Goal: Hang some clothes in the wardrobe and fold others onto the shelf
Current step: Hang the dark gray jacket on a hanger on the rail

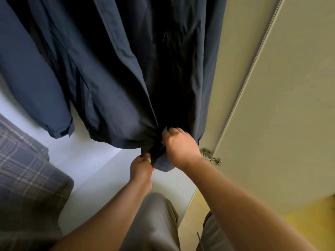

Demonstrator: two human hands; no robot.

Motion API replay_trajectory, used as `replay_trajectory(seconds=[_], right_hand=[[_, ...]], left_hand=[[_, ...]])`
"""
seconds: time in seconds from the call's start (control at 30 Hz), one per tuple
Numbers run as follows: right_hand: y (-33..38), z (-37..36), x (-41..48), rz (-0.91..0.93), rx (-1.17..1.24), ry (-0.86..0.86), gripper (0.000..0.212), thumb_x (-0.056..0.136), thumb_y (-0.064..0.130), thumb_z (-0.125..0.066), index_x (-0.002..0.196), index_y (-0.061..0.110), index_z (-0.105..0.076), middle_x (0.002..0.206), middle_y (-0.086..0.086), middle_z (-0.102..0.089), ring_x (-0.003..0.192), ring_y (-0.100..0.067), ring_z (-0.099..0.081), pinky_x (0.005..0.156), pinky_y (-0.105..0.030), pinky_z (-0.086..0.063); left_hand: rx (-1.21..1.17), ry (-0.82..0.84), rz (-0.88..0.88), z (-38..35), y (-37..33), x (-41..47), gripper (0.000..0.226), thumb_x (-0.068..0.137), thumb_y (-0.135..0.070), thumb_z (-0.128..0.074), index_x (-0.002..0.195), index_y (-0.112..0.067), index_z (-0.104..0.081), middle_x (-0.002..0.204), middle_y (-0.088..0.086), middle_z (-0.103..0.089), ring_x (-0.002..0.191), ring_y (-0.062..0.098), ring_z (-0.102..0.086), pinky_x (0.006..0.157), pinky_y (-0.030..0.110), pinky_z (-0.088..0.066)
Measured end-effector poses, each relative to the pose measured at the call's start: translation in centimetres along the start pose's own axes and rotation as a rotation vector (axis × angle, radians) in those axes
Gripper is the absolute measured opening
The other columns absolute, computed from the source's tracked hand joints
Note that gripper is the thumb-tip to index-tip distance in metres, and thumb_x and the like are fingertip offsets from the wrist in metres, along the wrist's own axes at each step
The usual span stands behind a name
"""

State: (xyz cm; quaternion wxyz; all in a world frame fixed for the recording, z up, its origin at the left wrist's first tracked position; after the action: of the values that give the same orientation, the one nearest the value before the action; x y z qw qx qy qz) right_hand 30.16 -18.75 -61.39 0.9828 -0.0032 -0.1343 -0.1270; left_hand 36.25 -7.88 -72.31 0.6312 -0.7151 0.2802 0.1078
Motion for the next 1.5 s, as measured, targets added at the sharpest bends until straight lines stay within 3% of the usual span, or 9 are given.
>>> replay_trajectory(seconds=[0.17, 0.47, 0.6, 0.73, 1.0, 1.1, 1.2, 1.37, 1.5], right_hand=[[-0.4, 0.8, 0.1, 0.053, -0.01, -0.179, 0.018, 0.068, 0.013, -0.084, 0.078, 0.01, -0.069, 0.072, -0.007, -0.061, 0.066, -0.03, -0.059, 0.056, -0.031, -0.047], [-2.1, 1.0, -0.5, -0.004, 0.18, -0.168, 0.021, 0.1, 0.028, -0.054, 0.101, 0.012, -0.067, 0.096, -0.008, -0.064, 0.089, -0.033, -0.059, 0.076, -0.041, -0.048], [-1.2, 1.1, -1.0, 0.065, 0.21, -0.145, 0.022, 0.099, 0.031, -0.053, 0.099, 0.014, -0.067, 0.095, -0.007, -0.064, 0.089, -0.032, -0.06, 0.075, -0.043, -0.049], [-0.6, 0.8, -0.9, 0.091, 0.237, -0.143, 0.022, 0.096, 0.029, -0.053, 0.094, 0.011, -0.066, 0.087, -0.009, -0.062, 0.082, -0.035, -0.059, 0.069, -0.044, -0.05], [-0.2, 0.4, -1.3, 0.136, 0.33, -0.083, 0.028, 0.101, 0.028, -0.045, 0.095, 0.006, -0.061, 0.088, -0.012, -0.061, 0.082, -0.033, -0.056, 0.065, -0.043, -0.048], [-0.1, 0.4, -1.4, 0.158, 0.302, -0.086, 0.027, 0.1, 0.026, -0.047, 0.088, 0.005, -0.059, 0.079, -0.011, -0.059, 0.071, -0.033, -0.054, 0.056, -0.037, -0.04], [-0.2, 0.7, -1.8, 0.211, 0.19, -0.125, 0.015, 0.092, 0.017, -0.06, 0.08, 0.008, -0.059, 0.072, -0.008, -0.056, 0.064, -0.032, -0.055, 0.053, -0.029, -0.033], [-1.6, 1.9, -1.2, 0.229, 0.114, -0.24, 0.007, 0.086, 0.013, -0.058, 0.082, 0.008, -0.06, 0.078, -0.011, -0.054, 0.069, -0.032, -0.054, 0.058, -0.037, -0.049], [-2.0, 2.7, -1.0, 0.173, 0.122, -0.292, 0.02, 0.093, 0.018, -0.046, 0.085, 0.007, -0.061, 0.078, -0.01, -0.054, 0.069, -0.032, -0.053, 0.058, -0.037, -0.048]], left_hand=[[0.068, -0.05, -0.097, 1.1, 0.1, 1.2, 0.017, 0.1, -0.017, -0.053, 0.088, -0.014, -0.064, 0.101, 0.019, -0.071, 0.095, 0.037, -0.067, 0.095, 0.047, -0.054], [0.901, -0.428, -0.839, 2.7, -4.5, -4.1, 0.04, 0.082, -0.039, -0.075, 0.075, -0.015, -0.044, 0.066, -0.003, -0.052, 0.06, 0.024, -0.045, 0.054, 0.027, -0.032], [0.999, -0.196, -1.306, 1.7, -5.3, -4.2, 0.025, 0.077, -0.027, -0.075, 0.075, -0.015, -0.053, 0.073, 0.0, -0.053, 0.07, 0.026, -0.05, 0.06, 0.034, -0.039], [0.935, -0.035, -1.164, 1.1, -4.6, -2.8, 0.03, 0.083, -0.038, -0.056, 0.094, -0.015, -0.071, 0.095, -0.001, -0.069, 0.09, 0.021, -0.061, 0.077, 0.027, -0.049], [0.75, 0.048, -1.121, -0.5, -2.5, -3.0, 0.012, 0.087, -0.012, -0.063, 0.082, -0.006, -0.072, 0.078, 0.006, -0.071, 0.075, 0.01, -0.054, 0.069, -0.002, -0.037], [0.769, 0.061, -1.051, -0.8, -1.4, -2.8, 0.006, 0.087, -0.002, -0.067, 0.083, -0.007, -0.067, 0.077, 0.003, -0.067, 0.069, 0.007, -0.051, 0.064, 0.0, -0.038], [0.822, 0.049, -1.041, -0.5, -1.4, -2.2, 0.022, 0.093, -0.028, -0.053, 0.085, -0.01, -0.064, 0.081, 0.003, -0.066, 0.072, 0.016, -0.057, 0.061, 0.007, -0.037], [0.989, 0.019, -1.239, -0.6, -3.4, -1.6, 0.032, 0.093, -0.033, -0.045, 0.078, -0.009, -0.06, 0.078, 0.011, -0.063, 0.072, 0.031, -0.058, 0.06, 0.033, -0.043], [1.048, -0.015, -1.244, -1.3, -4.3, -1.0, 0.029, 0.09, -0.031, -0.046, 0.073, -0.01, -0.056, 0.073, 0.011, -0.061, 0.068, 0.034, -0.058, 0.056, 0.033, -0.045]])
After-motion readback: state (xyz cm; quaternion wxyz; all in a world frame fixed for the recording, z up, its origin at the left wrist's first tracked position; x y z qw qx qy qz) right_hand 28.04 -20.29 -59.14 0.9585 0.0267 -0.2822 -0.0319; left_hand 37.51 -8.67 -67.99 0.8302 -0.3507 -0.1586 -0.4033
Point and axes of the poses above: each hand's wrist, its own x-axis towards the middle knuckle, its own z-axis out of the back of the hand, y = z × x, the point moved 4 cm from there along x, towards the middle knuckle
